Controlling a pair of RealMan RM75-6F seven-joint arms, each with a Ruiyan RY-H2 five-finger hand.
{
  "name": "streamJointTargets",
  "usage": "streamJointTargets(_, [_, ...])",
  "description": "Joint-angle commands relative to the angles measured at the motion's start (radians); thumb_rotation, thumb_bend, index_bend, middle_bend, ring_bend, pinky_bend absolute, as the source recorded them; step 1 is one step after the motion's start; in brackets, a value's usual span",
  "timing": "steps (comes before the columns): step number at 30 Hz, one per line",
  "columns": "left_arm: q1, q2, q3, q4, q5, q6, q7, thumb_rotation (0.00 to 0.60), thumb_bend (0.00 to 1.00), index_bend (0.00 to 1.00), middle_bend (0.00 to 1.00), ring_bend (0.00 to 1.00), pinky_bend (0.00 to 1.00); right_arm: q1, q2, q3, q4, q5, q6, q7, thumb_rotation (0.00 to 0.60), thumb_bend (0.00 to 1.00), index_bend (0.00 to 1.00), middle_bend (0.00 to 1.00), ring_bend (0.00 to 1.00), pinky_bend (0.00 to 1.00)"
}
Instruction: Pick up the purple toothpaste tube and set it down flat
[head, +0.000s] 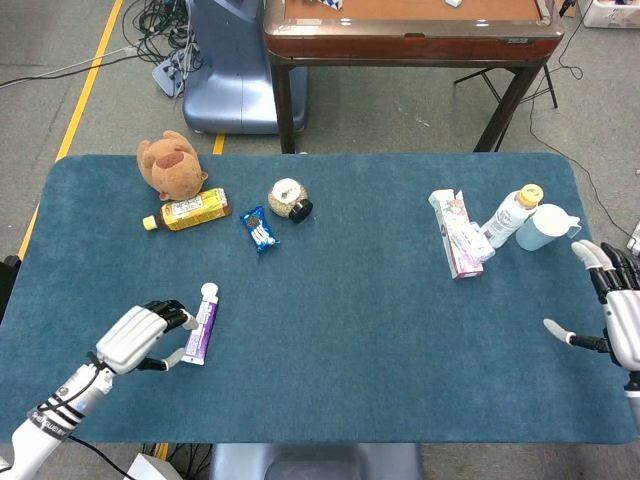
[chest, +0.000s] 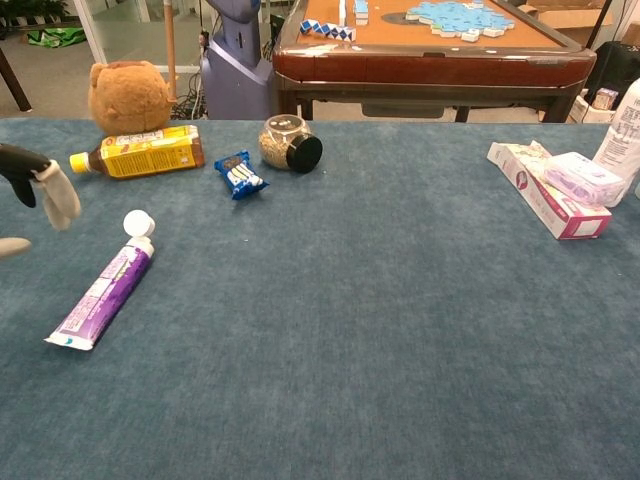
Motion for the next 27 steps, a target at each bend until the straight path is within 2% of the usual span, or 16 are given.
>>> streamJointTargets(1, [-0.040,-0.017,0.027,0.032,0.049,-0.033,0.005,0.556,0.34,0.36,0.40,0.22,0.26,-0.002,-0.001,-0.003,-0.002,-0.001,0.002,-0.002,0.600,0.12,0.09,0.10,0.00,0.00])
streamJointTargets(13, [-0.116,-0.083,0.088,0.123,0.146,-0.090,0.153,0.554,0.34,0.33,0.38,0.22,0.24,-0.014,-0.012,-0.021,0.000,-0.001,0.006,0.002,0.600,0.11,0.09,0.10,0.00,0.00])
streamJointTargets(24, [-0.134,-0.157,0.111,0.218,0.151,-0.100,0.283,0.560,0.34,0.31,0.34,0.22,0.24,-0.017,-0.019,-0.027,0.003,0.005,0.001,0.000,0.600,0.11,0.09,0.10,0.00,0.00])
streamJointTargets(27, [-0.136,-0.173,0.117,0.238,0.154,-0.096,0.310,0.581,0.34,0.31,0.34,0.22,0.24,-0.017,-0.021,-0.029,0.003,0.004,0.001,-0.002,0.600,0.11,0.09,0.10,0.00,0.00])
